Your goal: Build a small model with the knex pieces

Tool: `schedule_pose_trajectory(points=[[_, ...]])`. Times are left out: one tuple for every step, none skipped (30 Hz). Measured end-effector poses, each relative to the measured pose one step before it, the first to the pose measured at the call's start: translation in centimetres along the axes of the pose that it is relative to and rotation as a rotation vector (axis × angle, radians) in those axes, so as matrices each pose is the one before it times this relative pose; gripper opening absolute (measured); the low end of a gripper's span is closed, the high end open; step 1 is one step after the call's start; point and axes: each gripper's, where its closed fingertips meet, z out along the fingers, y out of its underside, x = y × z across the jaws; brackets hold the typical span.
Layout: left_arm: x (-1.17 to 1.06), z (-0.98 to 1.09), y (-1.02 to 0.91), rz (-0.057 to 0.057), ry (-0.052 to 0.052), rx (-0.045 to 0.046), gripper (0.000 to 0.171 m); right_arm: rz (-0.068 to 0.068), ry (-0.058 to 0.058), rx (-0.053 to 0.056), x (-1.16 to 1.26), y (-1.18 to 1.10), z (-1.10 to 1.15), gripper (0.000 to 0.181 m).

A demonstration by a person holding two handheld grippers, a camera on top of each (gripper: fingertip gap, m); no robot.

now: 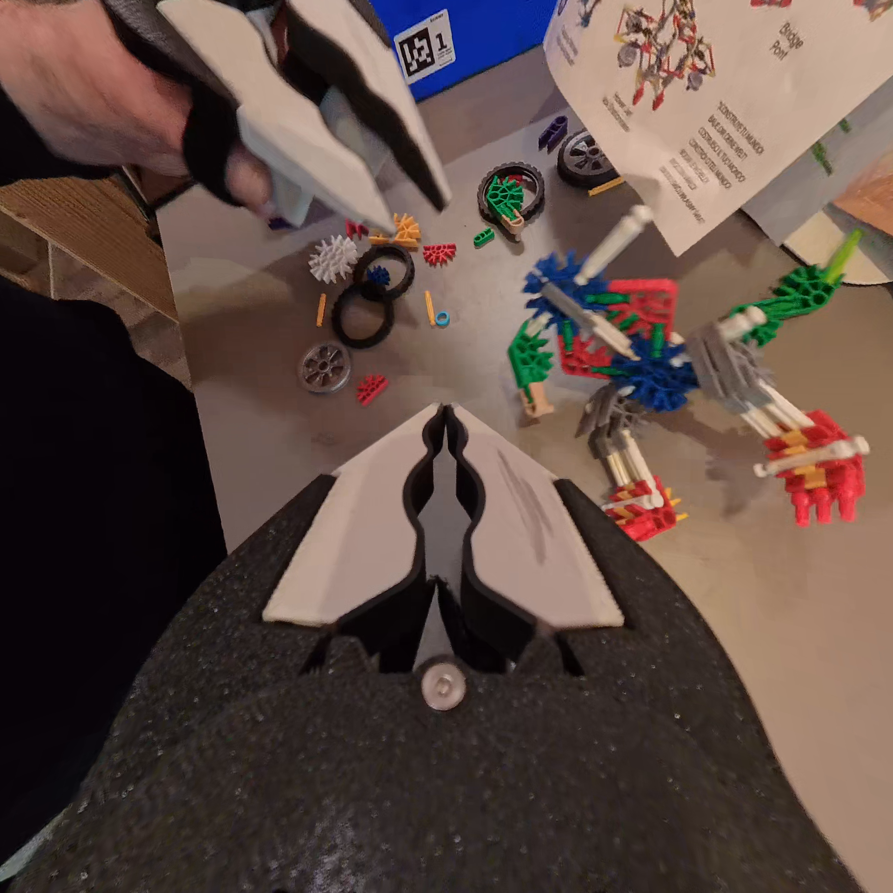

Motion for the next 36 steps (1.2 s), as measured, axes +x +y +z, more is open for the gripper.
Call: schedule_pose_trajectory(points=[[-1.693,-0.298,0.242,0.0377,-0.0794,-0.02833,0.025,0.0024,-0.0002,0.0047,-0.103,0.078,-0.01,0.0],[-1.762,0.04,0.44,0.0427,-0.084,-0.04574,0.025,0.0028,-0.0022,0.002,-0.106,0.113,0.059,0.0],[-1.441,0.356,0.532,0.052,-0.0673,-0.05343,0.025,0.0031,-0.0025,0.0009,-0.085,0.106,0.1,0.0],[-1.194,0.606,0.748,0.0508,-0.0533,-0.06168,0.026,0.0035,-0.0014,0.0009,-0.061,0.085,0.105,0.0],[-0.703,0.756,0.846,0.0443,-0.0257,-0.05767,0.03,0.0036,-0.0011,0.0012,-0.059,0.064,0.08,0.0],[-0.55,0.734,0.758,0.0342,-0.0206,-0.04664,0.032,0.0024,-0.0006,0.0022,-0.062,0.022,0.047,0.0],[-0.274,0.587,0.455,0.0351,-0.0099,-0.02705,0.032,0.0019,-0.0015,0.0028,-0.084,0.026,0.026,0.0],[0.134,0.512,0.504,0.0398,0.009,-0.03305,0.03,0.002,-0.0019,0.0027,-0.08,0.044,0.017,0.0],[0.201,0.563,0.813,0.0341,0.0122,-0.05538,0.028,0.0025,-0.0025,0.0025,-0.086,0.06,0.014,0.0],[0.026,0.447,0.552,0.019,0.0007,-0.03791,0.023,0.0025,-0.0034,0.0028,-0.091,0.068,0.014,0.0],[0.068,0.031,-0.511,-0.0053,0.0067,0.03051,0.016,0.002,-0.0033,0.0035,-0.096,0.075,-0.014,0.0],[-0.053,0.165,0.158,-0.0066,-0.0033,-0.01585,0.016,0.0029,-0.0014,0.0036,-0.048,0.058,-0.023,0.0],[-0.025,-0.01,-0.066,0.0152,-0.006,-0.00161,0.014,0.0045,0.0008,0.0041,0.018,0.064,-0.055,0.0],[-0.009,-0.002,-0.037,0.006,-0.0063,-0.00019,0.014,0.0053,0.0008,0.0055,0.04,0.037,-0.1,0.0],[0.124,-0.011,-0.05,-0.0042,0.0012,0.00606,0.014,0.0058,0.0005,0.0086,0.041,-0.025,-0.111,0.0],[0.232,-0.097,-0.143,-0.0032,0.0073,0.01272,0.013,0.0069,0.0011,0.0119,0.065,-0.093,-0.142,0.0],[0.223,-0.141,-0.118,0.0009,-0.0002,0.00845,0.013,0.009,0.0001,0.0124,0.069,-0.129,-0.139,0.0],[0.277,-0.245,-0.259,0.0104,-0.0036,0.01376,0.013,0.0101,0.0002,0.0129,0.066,-0.157,-0.132,0.0],[0.378,-0.319,-0.38,0.0123,-0.0033,0.0149,0.013,0.0133,0.0028,0.016,0.112,-0.203,-0.095,0.0],[0.492,-0.351,-0.473,0.017,-0.0004,0.01556,0.013,0.0209,0.0018,0.0211,0.123,-0.293,-0.067,0.0],[0.609,-0.411,-0.645,0.0229,0.0018,0.02333,0.013,0.0272,-0.0062,0.023,0.026,-0.3,-0.023,0.0],[0.737,-0.513,-0.955,0.033,0.0025,0.03798,0.013,0.0301,-0.0083,0.0258,-0.017,-0.345,0.035,0.0],[0.649,-0.505,-1.012,0.0377,-0.0082,0.03266,0.013,0.0346,-0.0057,0.0319,0.034,-0.431,0.077,0.0],[0.575,-0.44,-0.964,0.0324,-0.0108,0.02422,0.013,0.04,-0.0163,0.0343,-0.115,-0.436,0.122,0.001],[0.673,-0.44,-1.111,0.0286,-0.0021,0.03298,0.013,0.041,-0.0319,0.0344,-0.325,-0.425,0.137,0.003],[0.665,-0.419,-1.221,0.027,-0.002,0.03917,0.013,0.0412,-0.0256,0.0324,-0.206,-0.391,0.154,0.006],[0.636,-0.243,-0.967,0.0286,-0.0002,0.02312,0.013,0.0386,-0.0144,0.0224,-0.05,-0.246,0.207,0.009],[0.315,-0.104,-0.595,0.0302,-0.014,0.00314,0.013,0.0327,-0.0139,0.012,-0.068,-0.095,0.267,0.014],[0.214,-0.125,-0.584,0.0289,-0.0117,0.01144,0.013,0.0313,-0.0048,0.006,0.089,-0.008,0.294,0.019],[0.17,-0.083,-0.546,0.019,-0.0031,0.01298,0.013,0.0318,-0.0026,0.012,0.148,-0.089,0.281,0.023],[0.115,0.001,-0.288,0.0133,0.0004,-0.00019,0.013,0.0353,-0.0285,0.0168,-0.221,-0.151,0.246,0.023],[0.05,0.014,-0.241,0.0187,-0.0017,0.00275,0.013,0.0377,-0.0499,0.0164,-0.524,-0.157,0.217,0.025],[-0.023,-0.081,-0.451,0.0193,-0.0055,0.01969,0.013,0.0324,-0.029,0.0105,-0.221,-0.08,0.189,0.025],[0.066,-0.042,-0.319,0.0166,0.0024,0.01104,0.012,0.0183,-0.0125,0.0001,0.011,0.062,0.187,0.025],[0.037,0.035,-0.075,0.028,-0.0046,-0.00641,0.013,0.0103,-0.0118,-0.0004,-0.026,0.053,0.163,0.026],[-0.09,0.003,-0.133,0.037,-0.0187,-0.00136,0.012,0.013,-0.0136,0.0062,-0.061,-0.063,0.085,0.026]])
